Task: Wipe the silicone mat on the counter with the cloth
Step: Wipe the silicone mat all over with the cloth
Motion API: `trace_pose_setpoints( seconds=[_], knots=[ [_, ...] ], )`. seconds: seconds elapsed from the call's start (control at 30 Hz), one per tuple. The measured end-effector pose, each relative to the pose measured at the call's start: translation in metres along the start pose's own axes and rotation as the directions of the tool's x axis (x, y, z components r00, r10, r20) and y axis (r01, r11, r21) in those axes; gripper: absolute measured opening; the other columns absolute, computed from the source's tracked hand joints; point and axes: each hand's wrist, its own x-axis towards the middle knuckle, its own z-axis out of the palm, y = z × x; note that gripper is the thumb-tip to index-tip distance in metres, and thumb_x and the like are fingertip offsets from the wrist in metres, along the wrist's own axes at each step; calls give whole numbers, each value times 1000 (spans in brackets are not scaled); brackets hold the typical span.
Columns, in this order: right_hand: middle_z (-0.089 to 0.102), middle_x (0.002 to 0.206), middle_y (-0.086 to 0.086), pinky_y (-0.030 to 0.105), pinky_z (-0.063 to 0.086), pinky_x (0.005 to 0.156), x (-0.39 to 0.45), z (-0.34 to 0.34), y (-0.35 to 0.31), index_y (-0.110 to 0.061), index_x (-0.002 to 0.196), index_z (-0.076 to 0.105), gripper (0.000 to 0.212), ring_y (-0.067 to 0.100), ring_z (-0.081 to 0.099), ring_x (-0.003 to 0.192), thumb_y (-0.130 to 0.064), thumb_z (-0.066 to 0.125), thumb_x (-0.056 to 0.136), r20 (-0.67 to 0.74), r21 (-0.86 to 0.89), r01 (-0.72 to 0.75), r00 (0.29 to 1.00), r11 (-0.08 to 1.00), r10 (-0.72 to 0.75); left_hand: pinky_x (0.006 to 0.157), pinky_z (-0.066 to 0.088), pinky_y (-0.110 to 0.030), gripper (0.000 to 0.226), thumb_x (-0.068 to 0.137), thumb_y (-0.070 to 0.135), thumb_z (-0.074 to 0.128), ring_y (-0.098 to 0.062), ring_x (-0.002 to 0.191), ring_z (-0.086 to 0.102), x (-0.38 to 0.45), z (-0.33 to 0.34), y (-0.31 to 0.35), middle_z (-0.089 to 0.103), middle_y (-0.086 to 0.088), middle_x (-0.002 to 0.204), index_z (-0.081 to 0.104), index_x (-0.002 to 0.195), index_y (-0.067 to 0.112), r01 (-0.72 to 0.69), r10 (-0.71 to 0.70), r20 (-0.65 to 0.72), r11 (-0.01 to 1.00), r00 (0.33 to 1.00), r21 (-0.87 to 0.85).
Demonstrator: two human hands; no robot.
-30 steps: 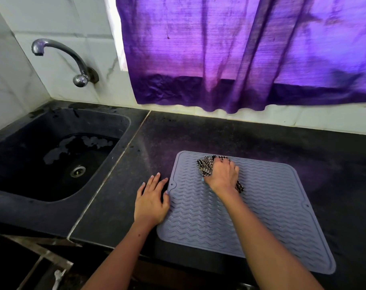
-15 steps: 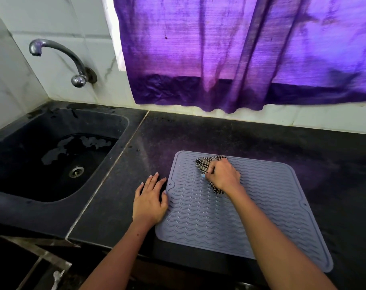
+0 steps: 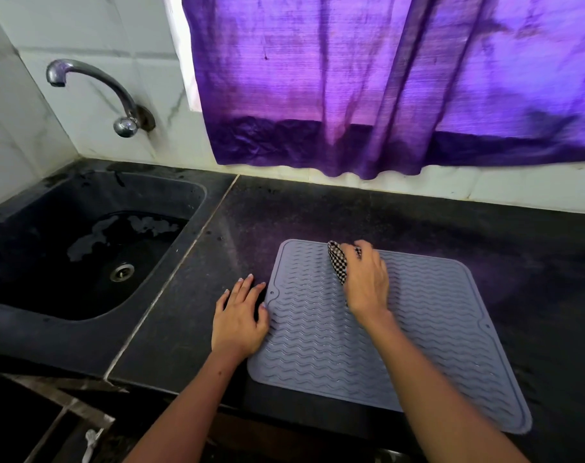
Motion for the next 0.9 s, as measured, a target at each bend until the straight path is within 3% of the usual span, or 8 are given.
trace_pose_setpoints(
  seconds=[0.13,0.2,0.3,0.5,0.63,0.77,0.83,0.9],
  knots=[
    [36,148,4,37,27,109,-6,7,0,-17,142,32,64,22,33,135,-3,54,84,219,-76,80,974,994,-61,115,11,-36,68,81,49,13,-13,141,22,0,0,0,31,1,151,45,136,25,3,-3,0,1000,1000,2],
    [19,156,4,37,16,115,-14,13,2,-17,148,17,62,21,17,143,-21,46,93,299,-74,56,954,996,-31,115,10,-35,68,81,49,12,-13,141,21,0,0,0,31,1,151,44,136,25,3,-3,-2,1000,1000,0],
    [0,158,7,38,0,118,-22,21,4,-14,149,2,68,23,0,146,-52,12,93,352,-105,42,936,994,-3,115,10,-36,68,81,49,13,-13,141,21,0,1,0,31,1,151,45,136,24,-1,1,-5,1000,1000,-12],
    [-6,158,8,37,0,120,-12,20,0,-13,149,-3,61,22,-5,146,-36,24,100,433,-78,-33,899,996,63,115,8,-34,69,81,50,11,-12,142,20,0,-1,0,29,2,152,43,137,25,4,-4,5,1000,1000,-6],
    [9,157,14,38,18,117,0,9,-4,-9,148,4,64,27,14,144,-2,33,91,439,-93,-22,896,995,61,115,6,-34,71,80,51,9,-11,142,18,-1,-1,0,27,3,153,41,138,26,5,-6,22,1000,1000,6],
    [54,127,26,40,41,97,31,-16,1,-3,137,35,43,39,51,117,-10,37,95,369,244,-309,906,919,207,115,8,-34,70,80,50,9,-13,142,20,-1,-1,0,29,1,152,43,137,25,5,-5,5,1000,1000,4],
    [58,119,28,40,41,93,40,-23,-1,-1,140,33,45,40,54,110,-11,35,96,288,320,-340,924,884,251,115,9,-34,70,81,50,10,-13,142,20,0,-1,0,30,1,152,43,137,25,2,-2,7,1000,1000,5],
    [49,132,27,42,42,97,37,-20,-12,-4,145,22,52,39,53,114,-8,35,96,228,276,-234,958,932,173,115,9,-34,69,81,50,10,-13,142,20,0,-1,1,30,1,152,43,137,25,1,-1,4,1000,1000,2]
  ],
)
